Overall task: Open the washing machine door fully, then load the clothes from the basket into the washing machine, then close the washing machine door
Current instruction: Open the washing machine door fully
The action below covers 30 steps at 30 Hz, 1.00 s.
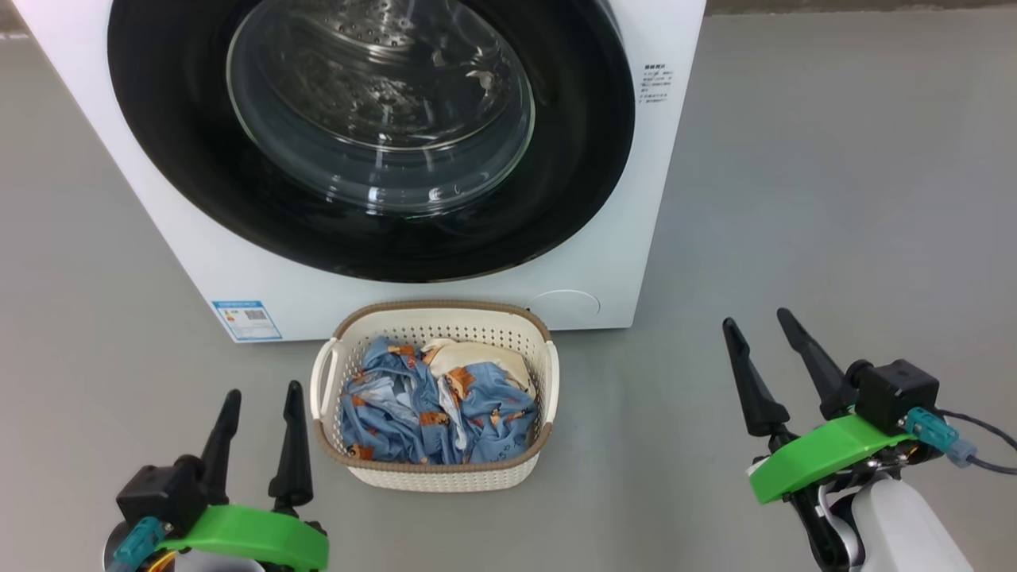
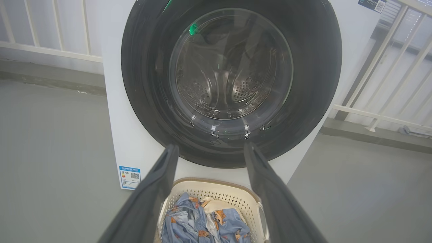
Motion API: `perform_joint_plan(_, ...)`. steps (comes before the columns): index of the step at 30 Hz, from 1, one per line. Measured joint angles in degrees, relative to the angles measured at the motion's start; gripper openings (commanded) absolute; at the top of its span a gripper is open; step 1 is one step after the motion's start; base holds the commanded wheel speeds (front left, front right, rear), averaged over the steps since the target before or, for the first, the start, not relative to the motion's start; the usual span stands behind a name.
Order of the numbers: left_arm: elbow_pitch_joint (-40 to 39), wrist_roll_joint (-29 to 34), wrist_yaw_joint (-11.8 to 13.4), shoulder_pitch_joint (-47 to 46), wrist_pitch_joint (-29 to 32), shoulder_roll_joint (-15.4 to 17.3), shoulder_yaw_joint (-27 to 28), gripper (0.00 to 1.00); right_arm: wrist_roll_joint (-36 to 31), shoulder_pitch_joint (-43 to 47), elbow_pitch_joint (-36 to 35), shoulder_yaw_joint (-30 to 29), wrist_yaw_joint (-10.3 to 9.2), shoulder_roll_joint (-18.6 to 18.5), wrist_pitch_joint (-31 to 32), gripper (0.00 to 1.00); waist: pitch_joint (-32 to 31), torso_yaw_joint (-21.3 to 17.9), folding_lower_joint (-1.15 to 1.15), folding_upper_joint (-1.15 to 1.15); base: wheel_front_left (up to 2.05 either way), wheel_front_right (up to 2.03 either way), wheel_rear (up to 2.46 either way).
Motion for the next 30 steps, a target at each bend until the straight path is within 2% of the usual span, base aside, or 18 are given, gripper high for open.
perform_joint_plan(16, -0.71, 0.59, -0.40, -2.41, 0.00, -0.03, 0.38, 1.00, 1.16, -5.87, 0.30, -3.83, 0.00, -0.97, 0.00, 1.00, 4.10, 1.78, 0.00, 0.00, 0.00, 0.00, 0.00)
perform_joint_plan(20, -1.46, 0.62, -0.65, -3.41, 0.00, -0.03, 0.37, 1.00, 3.35, -8.40, 0.77, -4.79, 0.00, -2.11, 0.00, 1.00, 5.59, 2.46, 0.00, 0.00, 0.00, 0.00, 0.00)
perform_joint_plan(21, -1.53, 0.63, -0.66, -3.49, 0.00, -0.03, 0.37, 1.00, 3.72, -9.09, 0.85, -4.98, 0.00, -2.33, 0.00, 0.92, 5.99, 2.62, 0.00, 0.00, 0.00, 0.00, 0.00)
perform_joint_plan(22, -1.56, 0.63, -0.67, -3.54, 0.00, -0.03, 0.37, 1.00, 4.01, -9.82, 0.93, -5.20, 0.00, -2.56, -0.01, 0.92, 6.38, 2.80, 0.00, 0.00, 0.00, 0.00, 0.00)
perform_joint_plan(24, -1.68, 0.63, -0.82, -3.58, 0.00, -0.04, 0.37, 1.00, 4.89, -11.28, 1.03, -5.73, 0.00, -3.13, -0.01, 0.71, 7.17, 3.17, 0.00, 0.00, 0.00, 0.00, 0.00)
perform_joint_plan(25, -1.72, 0.63, -1.12, -3.70, 0.00, -0.03, 0.36, 1.00, 5.98, -11.99, 1.07, -6.08, 0.00, -3.44, -0.01, 0.49, 7.56, 3.39, 0.00, 0.00, 0.00, 0.00, 0.00)
perform_joint_plan(26, -1.77, 0.63, -1.16, -3.98, 0.00, -0.04, 0.34, 1.00, 7.27, -12.65, 1.08, -6.41, 0.00, -3.74, -0.01, 0.41, 7.92, 3.60, 0.00, 0.00, 0.00, 0.00, 0.00)
perform_joint_plan(28, -1.91, 0.63, -1.16, -4.48, 0.00, -0.04, 0.38, 1.00, 8.65, -13.95, 1.12, -7.16, 0.00, -4.21, -0.01, 0.18, 8.61, 4.06, 0.00, 0.00, 0.00, 0.00, 0.00)
perform_joint_plan(29, -1.93, 0.63, -1.16, -4.57, 0.00, -0.04, 0.37, 1.00, 9.61, -14.56, 1.10, -7.38, 0.00, -4.47, -0.01, 0.00, 8.96, 4.27, 0.00, 0.00, 0.00, 0.00, 0.00)
perform_joint_plan(30, -1.94, 0.63, -1.16, -4.63, 0.00, -0.04, 0.36, 1.00, 10.73, -15.21, 1.10, -7.50, 0.00, -4.72, -0.01, 0.00, 9.31, 4.46, 0.00, 0.00, 0.00, 0.00, 0.00)
